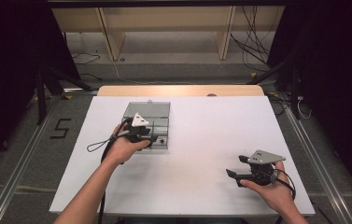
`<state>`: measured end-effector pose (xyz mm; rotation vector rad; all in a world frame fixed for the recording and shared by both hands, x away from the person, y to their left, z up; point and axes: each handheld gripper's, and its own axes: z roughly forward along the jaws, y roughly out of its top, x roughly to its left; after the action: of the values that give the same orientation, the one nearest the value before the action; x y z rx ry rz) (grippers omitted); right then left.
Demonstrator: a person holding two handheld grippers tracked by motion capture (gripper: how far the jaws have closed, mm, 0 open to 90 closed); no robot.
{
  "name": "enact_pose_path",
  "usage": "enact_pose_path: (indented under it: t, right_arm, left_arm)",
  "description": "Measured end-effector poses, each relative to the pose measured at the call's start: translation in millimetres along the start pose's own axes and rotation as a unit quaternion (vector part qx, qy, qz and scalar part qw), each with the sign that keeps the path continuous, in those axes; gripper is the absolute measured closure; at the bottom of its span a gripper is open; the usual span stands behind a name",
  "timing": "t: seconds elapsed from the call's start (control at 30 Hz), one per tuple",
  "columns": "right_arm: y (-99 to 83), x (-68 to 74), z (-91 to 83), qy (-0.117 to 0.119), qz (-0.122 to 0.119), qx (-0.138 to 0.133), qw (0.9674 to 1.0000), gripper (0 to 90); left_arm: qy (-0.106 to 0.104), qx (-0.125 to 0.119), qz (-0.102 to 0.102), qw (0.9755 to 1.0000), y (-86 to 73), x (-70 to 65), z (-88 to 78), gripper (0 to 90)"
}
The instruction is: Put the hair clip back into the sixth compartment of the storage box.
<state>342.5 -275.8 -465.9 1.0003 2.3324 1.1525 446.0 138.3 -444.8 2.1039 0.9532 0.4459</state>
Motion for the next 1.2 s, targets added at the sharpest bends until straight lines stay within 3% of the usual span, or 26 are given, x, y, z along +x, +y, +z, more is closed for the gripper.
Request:
enact_pose_path:
  t: [0.47,0.73,1.2]
  right_arm:
    - [-0.2,0.1,0.2,0.0,0.0,0.001,1.0,26.4]
    - [-0.1,0.0,0.3,0.001,-0.001,0.003,1.0,26.3]
    - [-0.1,0.0,1.0,0.002,0.002,0.003,1.0,26.2]
  left_arm:
    - [0.015,-0.012,0.008,0.9998,-18.5,-5.8,-16.7,33.7]
    - [0.017,-0.029,0.009,0.9994,-22.8,-7.2,-25.7,27.7]
    - [0.01,-0.038,0.012,0.9992,-38.3,-12.0,-43.8,19.6]
